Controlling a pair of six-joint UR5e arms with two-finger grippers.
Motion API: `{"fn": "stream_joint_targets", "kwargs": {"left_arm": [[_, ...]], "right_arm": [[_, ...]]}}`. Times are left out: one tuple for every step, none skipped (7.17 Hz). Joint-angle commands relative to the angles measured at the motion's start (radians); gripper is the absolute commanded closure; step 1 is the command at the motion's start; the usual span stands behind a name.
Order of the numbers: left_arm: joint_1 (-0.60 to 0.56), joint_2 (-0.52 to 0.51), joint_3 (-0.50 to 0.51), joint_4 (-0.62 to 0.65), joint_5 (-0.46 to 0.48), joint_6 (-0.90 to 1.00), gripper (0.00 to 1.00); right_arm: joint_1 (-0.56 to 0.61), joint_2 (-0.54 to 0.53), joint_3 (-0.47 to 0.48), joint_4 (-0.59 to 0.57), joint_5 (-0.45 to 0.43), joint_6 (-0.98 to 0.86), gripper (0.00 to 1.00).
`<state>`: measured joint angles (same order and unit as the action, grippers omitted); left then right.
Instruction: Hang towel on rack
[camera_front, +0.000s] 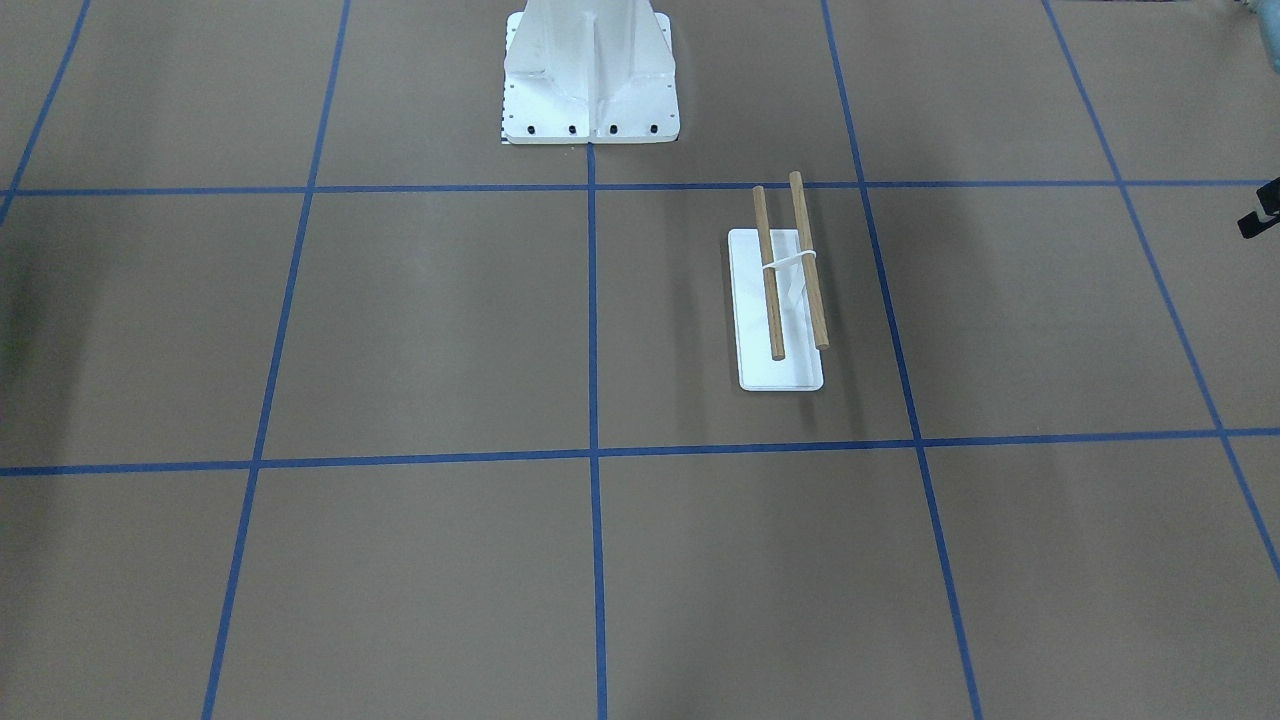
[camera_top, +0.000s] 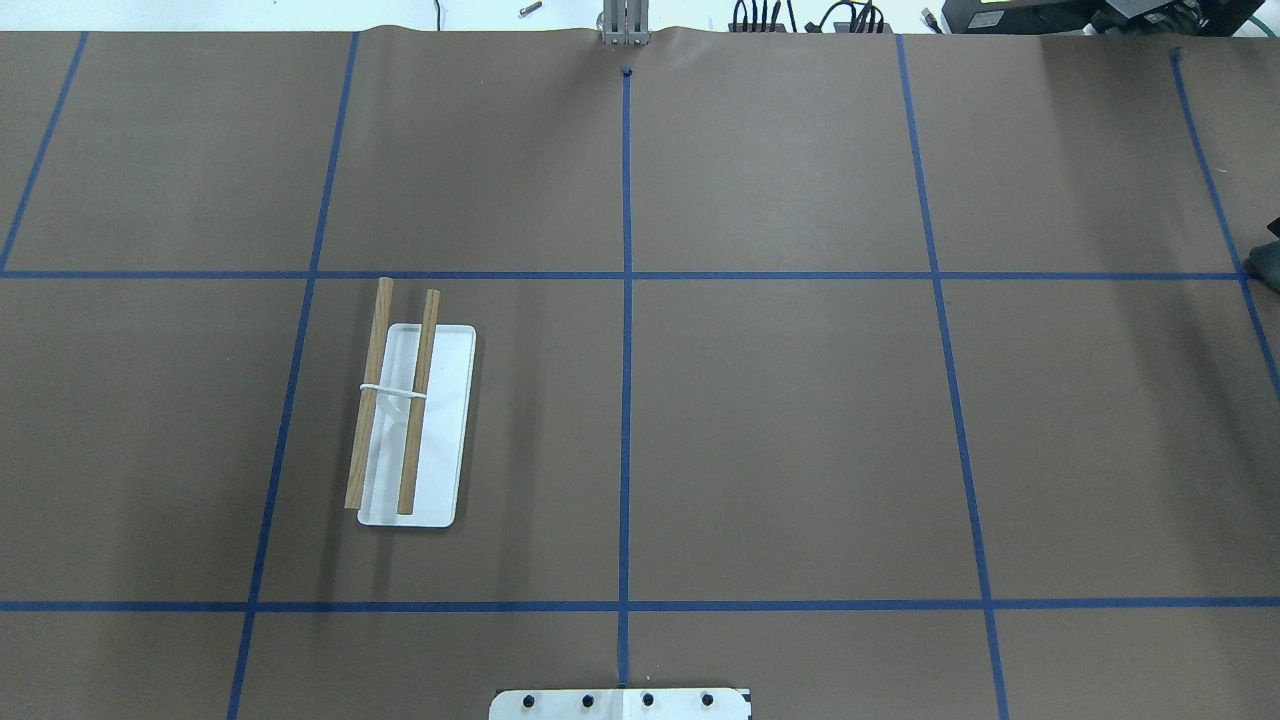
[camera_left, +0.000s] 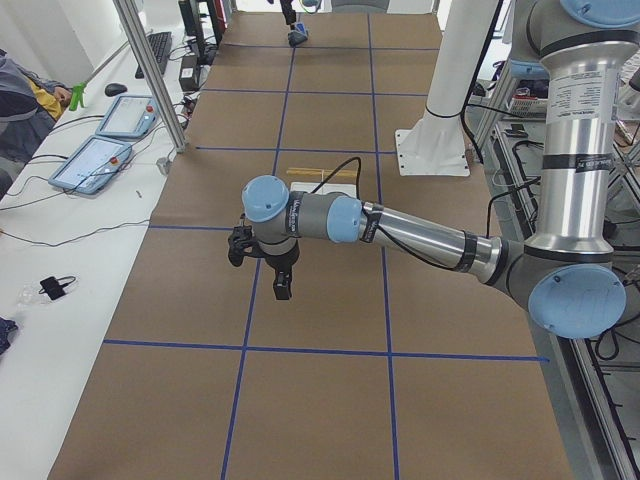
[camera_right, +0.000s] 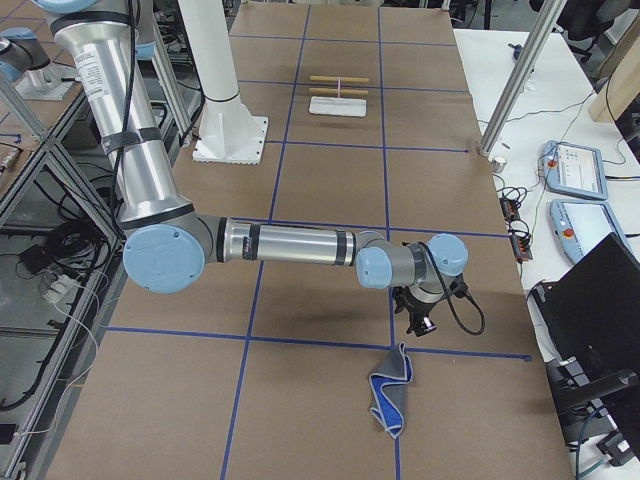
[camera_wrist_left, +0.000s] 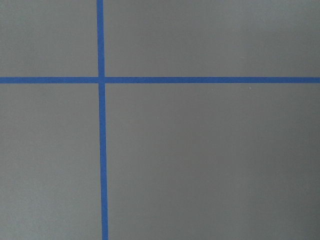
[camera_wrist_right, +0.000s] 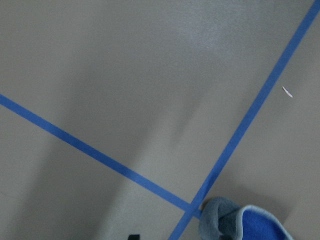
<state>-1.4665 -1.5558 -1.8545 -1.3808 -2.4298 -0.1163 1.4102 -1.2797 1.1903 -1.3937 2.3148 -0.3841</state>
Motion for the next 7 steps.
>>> {"fn": "stream_joint_targets", "kwargs": {"left_arm": [[0.0,0.0,0.008,-0.01,0.0,0.0,0.02],[0.0,-0.001,0.009,-0.012,0.0,0.0,0.02],[0.0,-0.001,0.009,-0.012,0.0,0.0,0.02],[0.0,-0.001,0.009,-0.012,0.0,0.0,0.02],[0.0,-0.001,0.009,-0.012,0.0,0.0,0.02],[0.0,0.0,0.009,-0.012,0.0,0.0,0.02],[0.0,0.0,0.008,-0.012,0.0,0.0,0.02]], "right_arm": [[-0.022,0.016,-0.072,0.093,-0.003,-0.205,0.58],[-0.022,0.013,-0.074,0.088,-0.003,-0.278,0.58],[-0.022,0.008,-0.074,0.087,-0.005,-0.309,0.6],[-0.024,0.002,-0.075,0.084,-0.037,-0.376,0.6],[-0.024,0.005,-0.074,0.082,-0.047,-0.404,0.6],[-0.039,0.011,-0.075,0.082,-0.058,-0.403,0.53],[-0.054,0.016,-0.075,0.082,-0.078,-0.403,0.36]]}}
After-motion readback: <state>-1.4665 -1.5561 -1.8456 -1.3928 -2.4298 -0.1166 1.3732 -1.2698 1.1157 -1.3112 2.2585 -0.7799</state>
